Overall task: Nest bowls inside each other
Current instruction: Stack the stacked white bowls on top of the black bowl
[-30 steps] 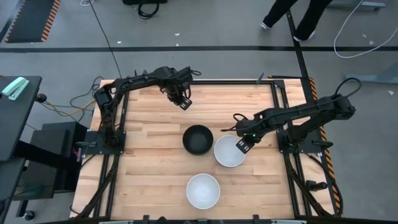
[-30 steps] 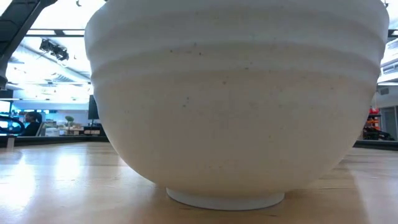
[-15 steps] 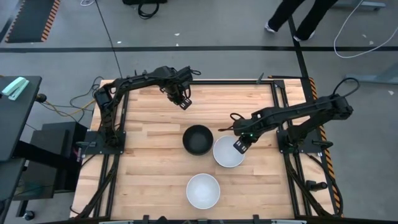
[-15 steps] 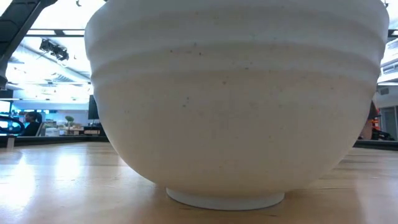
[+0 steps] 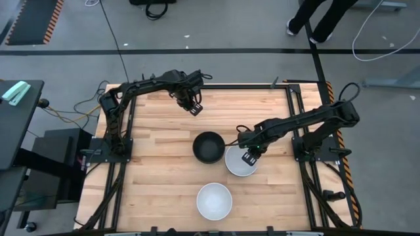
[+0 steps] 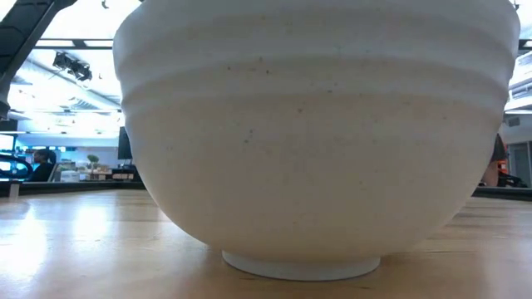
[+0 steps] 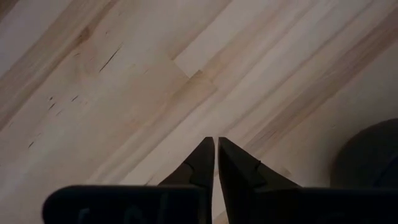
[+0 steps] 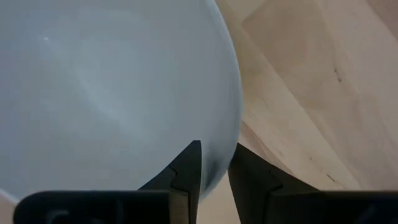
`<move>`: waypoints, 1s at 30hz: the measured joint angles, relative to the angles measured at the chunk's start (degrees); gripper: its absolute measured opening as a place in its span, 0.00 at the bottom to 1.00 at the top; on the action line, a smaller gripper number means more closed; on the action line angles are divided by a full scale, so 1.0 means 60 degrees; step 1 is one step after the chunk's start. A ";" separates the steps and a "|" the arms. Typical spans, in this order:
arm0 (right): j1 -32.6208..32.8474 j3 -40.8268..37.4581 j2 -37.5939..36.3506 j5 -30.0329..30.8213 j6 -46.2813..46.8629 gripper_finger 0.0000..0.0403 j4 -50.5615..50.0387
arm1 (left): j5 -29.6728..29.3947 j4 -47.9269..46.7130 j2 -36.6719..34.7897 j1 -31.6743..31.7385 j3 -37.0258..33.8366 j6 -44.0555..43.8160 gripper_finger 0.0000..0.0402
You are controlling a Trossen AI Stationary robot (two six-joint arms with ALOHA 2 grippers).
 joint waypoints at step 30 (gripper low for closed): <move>-0.0363 -0.0004 0.0580 -0.0223 -0.0865 0.04 0.0700 | -0.0011 -0.0022 0.0000 0.0142 0.0000 0.0245 0.04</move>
